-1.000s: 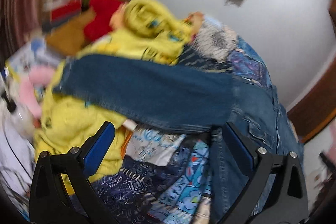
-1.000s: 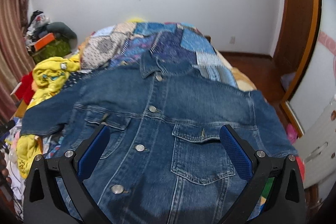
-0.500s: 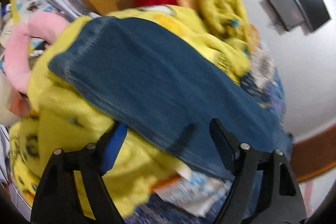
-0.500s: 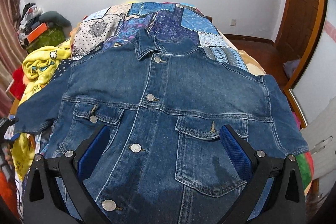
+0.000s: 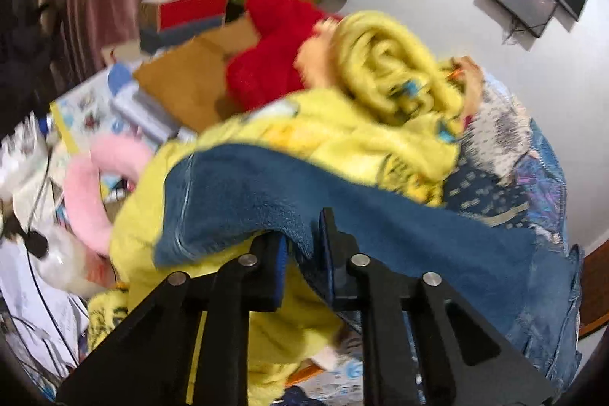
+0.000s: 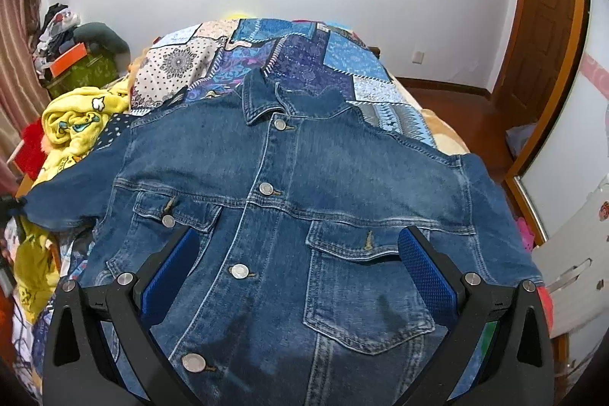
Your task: Fold large clothes
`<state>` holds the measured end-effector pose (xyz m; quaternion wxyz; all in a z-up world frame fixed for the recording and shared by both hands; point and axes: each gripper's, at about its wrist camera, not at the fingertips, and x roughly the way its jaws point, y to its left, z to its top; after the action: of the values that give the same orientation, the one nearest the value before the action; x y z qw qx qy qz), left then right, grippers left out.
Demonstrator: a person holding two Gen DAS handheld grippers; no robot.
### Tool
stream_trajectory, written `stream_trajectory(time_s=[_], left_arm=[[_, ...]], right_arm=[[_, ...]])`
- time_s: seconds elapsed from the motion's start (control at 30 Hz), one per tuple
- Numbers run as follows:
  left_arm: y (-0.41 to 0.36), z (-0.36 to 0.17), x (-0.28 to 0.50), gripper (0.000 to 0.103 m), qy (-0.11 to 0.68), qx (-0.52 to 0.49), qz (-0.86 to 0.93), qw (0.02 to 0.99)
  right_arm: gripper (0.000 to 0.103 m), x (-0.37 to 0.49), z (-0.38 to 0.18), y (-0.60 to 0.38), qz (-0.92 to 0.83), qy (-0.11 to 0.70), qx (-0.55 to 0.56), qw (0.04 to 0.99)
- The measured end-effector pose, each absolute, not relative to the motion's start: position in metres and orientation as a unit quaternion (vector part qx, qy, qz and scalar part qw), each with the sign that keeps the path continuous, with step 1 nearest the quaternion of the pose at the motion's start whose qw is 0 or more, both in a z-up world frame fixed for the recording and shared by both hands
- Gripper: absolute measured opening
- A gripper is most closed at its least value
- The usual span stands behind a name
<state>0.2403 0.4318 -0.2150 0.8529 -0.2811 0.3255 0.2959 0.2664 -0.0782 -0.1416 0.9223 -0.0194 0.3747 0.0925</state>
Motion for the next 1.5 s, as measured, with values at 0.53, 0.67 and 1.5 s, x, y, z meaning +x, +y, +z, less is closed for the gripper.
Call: stream_trajectory(time_s=[0.53,0.67,1.5], left_arm=[[0.242,-0.045,0.337,0.011,0.224,-0.158,0.095,0.957],[0.166,-0.046,0.369,0.011,0.245,-0.123,0.02,0.961],[-0.022,-0.186,0.356,0.064,0.468,0.057,-0.151,0.869]], right_arm=[[0.103,0.255,-0.137,-0.114,0.082,0.345,-0.016,0.935],[0.103,0.259,-0.141,-0.133,0.066,0.343,-0.013,0.937],[0.103,0.268,-0.152,-0.18,0.059,0.384,-0.014,0.921]])
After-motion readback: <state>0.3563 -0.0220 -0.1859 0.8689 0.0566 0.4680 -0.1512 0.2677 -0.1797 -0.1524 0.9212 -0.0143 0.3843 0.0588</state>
